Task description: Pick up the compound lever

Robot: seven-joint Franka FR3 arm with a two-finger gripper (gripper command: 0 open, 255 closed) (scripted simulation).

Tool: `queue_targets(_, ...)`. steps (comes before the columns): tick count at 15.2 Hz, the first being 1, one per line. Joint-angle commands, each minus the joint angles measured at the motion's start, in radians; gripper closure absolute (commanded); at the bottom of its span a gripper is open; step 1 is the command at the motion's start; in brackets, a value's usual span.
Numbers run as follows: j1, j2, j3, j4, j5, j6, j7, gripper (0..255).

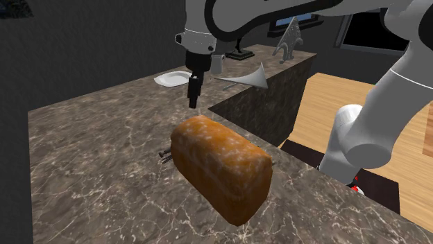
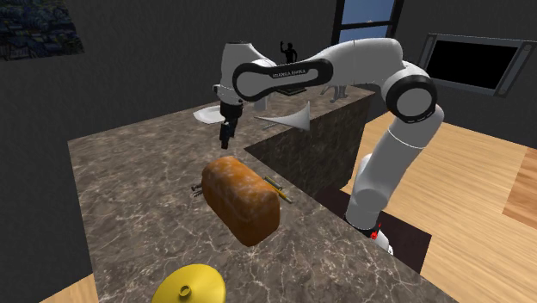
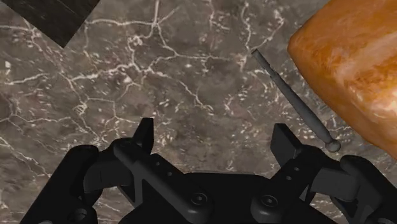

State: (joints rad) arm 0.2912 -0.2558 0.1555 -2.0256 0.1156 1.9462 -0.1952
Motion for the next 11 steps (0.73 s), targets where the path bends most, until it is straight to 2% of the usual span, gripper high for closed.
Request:
queue_targets(1,0.023,0.038,0.025,0.022,-0.005,0.020,-0.018,0)
queue_targets(11,0.129,0.231,0.142,0.152,-0.066,0.093,-0.104,0)
